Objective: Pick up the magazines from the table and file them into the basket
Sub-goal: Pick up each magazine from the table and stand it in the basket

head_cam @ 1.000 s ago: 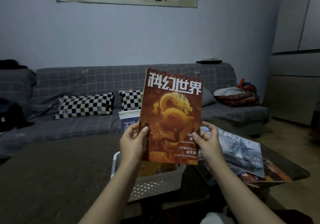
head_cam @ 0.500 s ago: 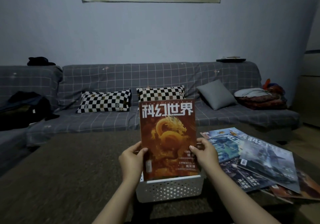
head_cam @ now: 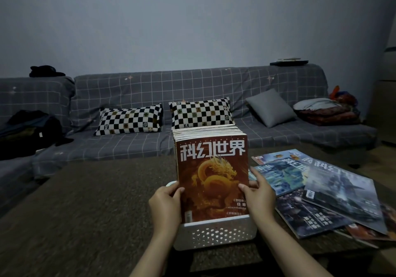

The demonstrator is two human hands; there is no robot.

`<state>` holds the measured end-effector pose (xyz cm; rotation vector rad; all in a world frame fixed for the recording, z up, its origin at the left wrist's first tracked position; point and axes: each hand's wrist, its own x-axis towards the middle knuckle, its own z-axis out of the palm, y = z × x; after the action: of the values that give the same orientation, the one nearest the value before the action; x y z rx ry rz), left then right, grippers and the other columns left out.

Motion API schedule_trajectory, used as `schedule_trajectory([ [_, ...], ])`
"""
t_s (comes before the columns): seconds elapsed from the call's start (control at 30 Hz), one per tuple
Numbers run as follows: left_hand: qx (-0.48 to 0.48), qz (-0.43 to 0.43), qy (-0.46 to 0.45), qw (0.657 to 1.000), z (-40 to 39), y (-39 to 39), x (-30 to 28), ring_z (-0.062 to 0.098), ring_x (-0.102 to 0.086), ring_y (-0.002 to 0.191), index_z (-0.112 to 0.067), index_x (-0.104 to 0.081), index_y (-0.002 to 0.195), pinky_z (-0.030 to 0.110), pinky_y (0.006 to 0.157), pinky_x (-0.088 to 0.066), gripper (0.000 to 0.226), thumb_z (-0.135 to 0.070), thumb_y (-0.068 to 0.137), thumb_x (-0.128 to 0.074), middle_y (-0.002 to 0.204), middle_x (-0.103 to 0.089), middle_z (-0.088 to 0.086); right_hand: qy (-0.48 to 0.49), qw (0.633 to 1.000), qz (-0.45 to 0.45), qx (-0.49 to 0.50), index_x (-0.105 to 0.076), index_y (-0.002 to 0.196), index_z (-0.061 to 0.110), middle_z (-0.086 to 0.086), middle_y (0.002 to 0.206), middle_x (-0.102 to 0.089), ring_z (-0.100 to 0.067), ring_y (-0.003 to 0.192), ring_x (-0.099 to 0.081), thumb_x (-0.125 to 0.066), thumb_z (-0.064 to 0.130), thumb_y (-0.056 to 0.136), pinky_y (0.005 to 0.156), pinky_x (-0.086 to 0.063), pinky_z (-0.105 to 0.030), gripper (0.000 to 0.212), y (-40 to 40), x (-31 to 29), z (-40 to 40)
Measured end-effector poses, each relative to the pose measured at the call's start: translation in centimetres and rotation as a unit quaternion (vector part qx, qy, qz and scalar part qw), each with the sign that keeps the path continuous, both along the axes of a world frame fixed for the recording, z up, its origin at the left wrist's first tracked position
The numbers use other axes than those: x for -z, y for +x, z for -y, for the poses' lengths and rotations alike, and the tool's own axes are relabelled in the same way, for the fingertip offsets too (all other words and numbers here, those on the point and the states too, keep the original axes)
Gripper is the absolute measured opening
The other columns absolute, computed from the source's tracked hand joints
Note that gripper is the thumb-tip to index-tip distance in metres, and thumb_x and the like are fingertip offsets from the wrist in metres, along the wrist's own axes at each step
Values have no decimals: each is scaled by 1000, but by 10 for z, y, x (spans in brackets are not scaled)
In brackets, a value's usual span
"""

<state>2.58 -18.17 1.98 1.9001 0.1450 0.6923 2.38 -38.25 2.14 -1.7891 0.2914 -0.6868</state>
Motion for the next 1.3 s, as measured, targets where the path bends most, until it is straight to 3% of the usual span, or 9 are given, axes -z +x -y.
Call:
schedule_trajectory([
  [0.1, -11, 1, 19, 1000, -1, 1, 1, 5, -59, 76, -16, -75, 96, 23, 73, -46, 16, -15, 80, -71, 88, -72, 1, -60, 998, -13, 18, -56, 127, 11, -9, 116, -65, -18, 99, -61, -67, 8, 82, 81, -45, -22, 47, 3, 2, 0],
  [0.27, -11, -5, 28, 1000, 2, -1, 4, 8, -65, 75, -22, -75, 95, 30, 74, -55, 14, -18, 84, -67, 87, -74, -6, -101, 994, -41, 20, -54, 129, 7, -9, 130, -58, -23, 119, -53, -62, 16, 87, 101, -42, -32, 43, 7, 4, -1],
  [0.4, -26, -31, 47, 998, 1, 1, 3, 19, -69, 75, -19, -74, 98, 33, 73, -55, 15, -22, 85, -67, 86, -75, 5, -94, 994, -44, 25, -61, 122, 11, -6, 118, -67, -22, 105, -63, -58, 19, 89, 88, -52, -34, 34, 8, 4, 1],
  [0.53, -22, -27, 45, 998, 2, -2, 3, 8, -65, 75, -18, -73, 103, 19, 68, -46, 20, -23, 85, -67, 94, -75, 4, -82, 995, -49, 10, -62, 121, 9, -8, 114, -68, -22, 102, -63, -59, 19, 89, 86, -51, -30, 33, 6, 3, 4],
  [0.67, -57, -11, 81, 995, 10, -12, 0, 18, -56, 113, -16, -54, 131, 31, 84, -47, 51, -35, 85, -66, 127, -59, 4, -59, 998, -30, -3, -55, 128, 6, -10, 118, -66, -20, 106, -61, -59, 16, 89, 86, -45, -24, 40, 0, 0, 5],
  [0.77, -94, 21, 134, 986, 23, -26, -6, 19, -47, 114, -22, -53, 129, 28, 77, -40, 50, -40, 84, -64, 122, -52, 3, -60, 998, -14, -11, -55, 127, 6, -11, 117, -65, -19, 104, -61, -59, 17, 89, 87, -47, -26, 40, -7, 0, 7],
  [0.93, 38, 58, 88, 994, 60, -42, -13, 13, -52, 112, -25, -55, 121, 35, 93, -48, 35, -36, 88, -59, 120, -54, -5, -87, 996, 17, -2, -60, 119, 13, -5, 113, -61, -10, 91, -55, -56, 25, 90, 76, -45, -23, 31, -23, 1, 20],
  [1.1, 176, 73, 71, 979, 118, -49, -14, 10, -57, 105, -23, -57, 122, 35, 91, -50, 33, -29, 89, -58, 115, -53, -10, -95, 995, 29, 33, -60, 115, 16, -3, 105, -63, -12, 86, -56, -51, 29, 93, 71, -43, -26, 27, -43, 3, 59],
  [1.3, 284, 45, 104, 952, 203, -39, 2, 15, -56, 110, -16, -56, 124, 32, 97, -45, 34, -21, 91, -56, 122, -57, 2, -112, 988, -3, 103, -61, 112, 16, -4, 110, -61, -9, 85, -54, -50, 28, 93, 67, -39, -19, 25, -61, 18, 139],
])
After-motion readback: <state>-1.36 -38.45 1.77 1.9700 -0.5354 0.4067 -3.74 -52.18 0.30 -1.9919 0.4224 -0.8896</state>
